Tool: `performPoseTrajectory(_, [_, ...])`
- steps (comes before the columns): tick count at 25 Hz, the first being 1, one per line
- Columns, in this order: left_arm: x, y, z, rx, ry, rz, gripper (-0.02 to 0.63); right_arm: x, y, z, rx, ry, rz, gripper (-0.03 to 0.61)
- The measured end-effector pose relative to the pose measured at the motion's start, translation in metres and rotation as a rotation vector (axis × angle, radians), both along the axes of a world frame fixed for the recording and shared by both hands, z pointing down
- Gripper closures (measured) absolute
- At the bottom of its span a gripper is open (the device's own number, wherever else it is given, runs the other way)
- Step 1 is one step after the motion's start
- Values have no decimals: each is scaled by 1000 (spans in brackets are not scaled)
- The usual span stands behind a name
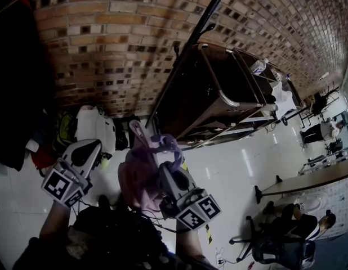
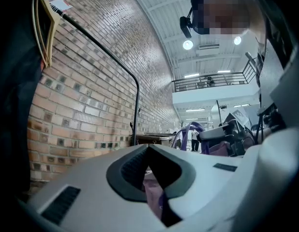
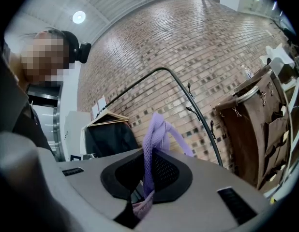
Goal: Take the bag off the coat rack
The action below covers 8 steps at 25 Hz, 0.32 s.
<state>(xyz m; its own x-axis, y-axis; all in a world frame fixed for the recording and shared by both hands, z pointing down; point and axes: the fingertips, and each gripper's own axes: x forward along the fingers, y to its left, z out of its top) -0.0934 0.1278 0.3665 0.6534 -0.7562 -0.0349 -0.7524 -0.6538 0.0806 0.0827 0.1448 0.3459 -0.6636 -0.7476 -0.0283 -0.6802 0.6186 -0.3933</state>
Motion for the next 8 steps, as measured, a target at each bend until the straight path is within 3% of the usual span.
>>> performPoseTrajectory(8, [1, -3, -6, 7, 0, -1, 607, -4, -3, -1, 5, 2, 10, 526])
